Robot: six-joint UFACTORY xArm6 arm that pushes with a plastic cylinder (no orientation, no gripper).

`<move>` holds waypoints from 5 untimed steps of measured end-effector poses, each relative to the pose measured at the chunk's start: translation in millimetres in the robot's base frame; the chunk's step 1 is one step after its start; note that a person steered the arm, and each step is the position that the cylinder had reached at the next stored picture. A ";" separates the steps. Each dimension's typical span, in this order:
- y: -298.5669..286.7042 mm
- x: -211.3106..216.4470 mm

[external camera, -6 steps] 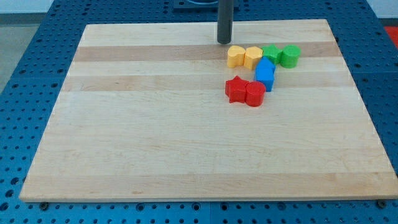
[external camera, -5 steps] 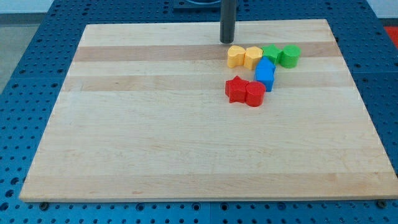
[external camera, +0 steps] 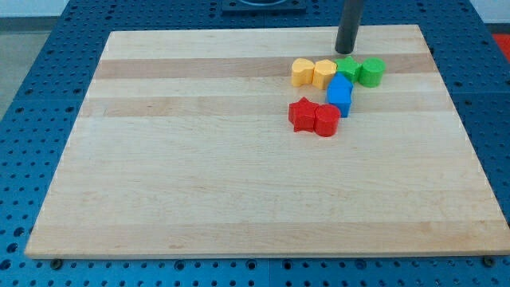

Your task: Point your arm at green star and green circle

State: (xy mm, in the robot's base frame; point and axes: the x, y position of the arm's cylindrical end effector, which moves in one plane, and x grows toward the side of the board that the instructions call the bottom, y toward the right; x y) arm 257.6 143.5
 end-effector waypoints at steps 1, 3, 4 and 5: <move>0.0 9.5; 13.9 28.6; 24.8 29.9; 27.5 31.3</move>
